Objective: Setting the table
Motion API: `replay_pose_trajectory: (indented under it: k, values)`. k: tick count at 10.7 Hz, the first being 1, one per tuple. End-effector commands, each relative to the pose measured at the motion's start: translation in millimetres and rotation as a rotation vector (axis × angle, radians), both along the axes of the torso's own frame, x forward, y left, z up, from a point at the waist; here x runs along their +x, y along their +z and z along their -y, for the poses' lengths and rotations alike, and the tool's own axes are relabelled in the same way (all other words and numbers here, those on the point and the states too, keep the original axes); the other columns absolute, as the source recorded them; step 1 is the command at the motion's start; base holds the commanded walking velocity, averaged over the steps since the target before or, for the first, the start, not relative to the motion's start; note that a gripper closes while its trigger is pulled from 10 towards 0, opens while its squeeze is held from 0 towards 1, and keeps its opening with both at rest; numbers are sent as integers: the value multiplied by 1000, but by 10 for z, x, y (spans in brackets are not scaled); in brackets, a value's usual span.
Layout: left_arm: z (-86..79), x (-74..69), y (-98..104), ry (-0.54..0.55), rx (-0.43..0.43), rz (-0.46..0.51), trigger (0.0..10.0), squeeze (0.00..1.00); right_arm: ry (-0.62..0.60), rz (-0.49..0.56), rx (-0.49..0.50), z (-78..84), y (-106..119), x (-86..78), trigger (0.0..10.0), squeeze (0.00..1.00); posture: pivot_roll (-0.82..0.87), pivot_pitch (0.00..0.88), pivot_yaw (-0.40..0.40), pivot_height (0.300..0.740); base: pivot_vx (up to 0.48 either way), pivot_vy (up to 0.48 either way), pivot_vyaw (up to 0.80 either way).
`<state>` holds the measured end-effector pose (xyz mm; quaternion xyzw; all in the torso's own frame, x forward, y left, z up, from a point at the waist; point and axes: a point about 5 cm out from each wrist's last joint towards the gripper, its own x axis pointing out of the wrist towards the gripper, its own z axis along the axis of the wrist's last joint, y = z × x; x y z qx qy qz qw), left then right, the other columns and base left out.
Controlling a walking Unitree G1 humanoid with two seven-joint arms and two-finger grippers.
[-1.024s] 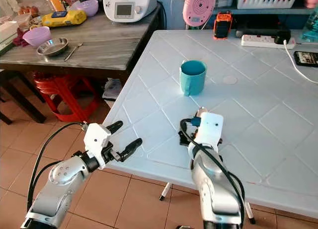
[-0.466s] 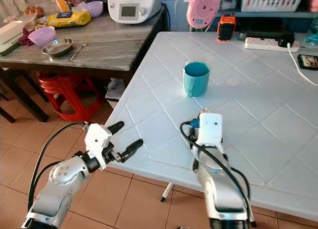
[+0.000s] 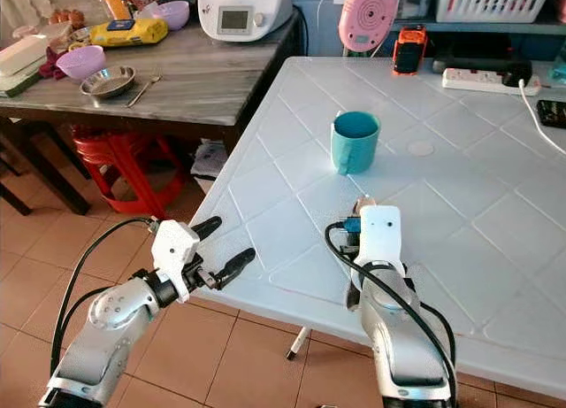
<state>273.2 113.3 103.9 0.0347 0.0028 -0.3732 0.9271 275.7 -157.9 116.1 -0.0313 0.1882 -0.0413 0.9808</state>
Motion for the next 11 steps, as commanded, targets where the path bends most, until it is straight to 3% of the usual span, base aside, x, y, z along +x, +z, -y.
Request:
replay_pose_trajectory:
  k: [1, 11]
  values:
    - [-25, 3, -4, -13, 11, 2, 10000, 0, -22, -220, 7, 53, -427, -178, 0, 0, -185, 115, 129, 740, 0, 0, 0]
    - [-16, -30, 7, -87, 52, 23, 10000, 0, -94, -146, -43, 267, -418, 30, 0, 0, -178, 121, 138, 740, 0, 0, 0]
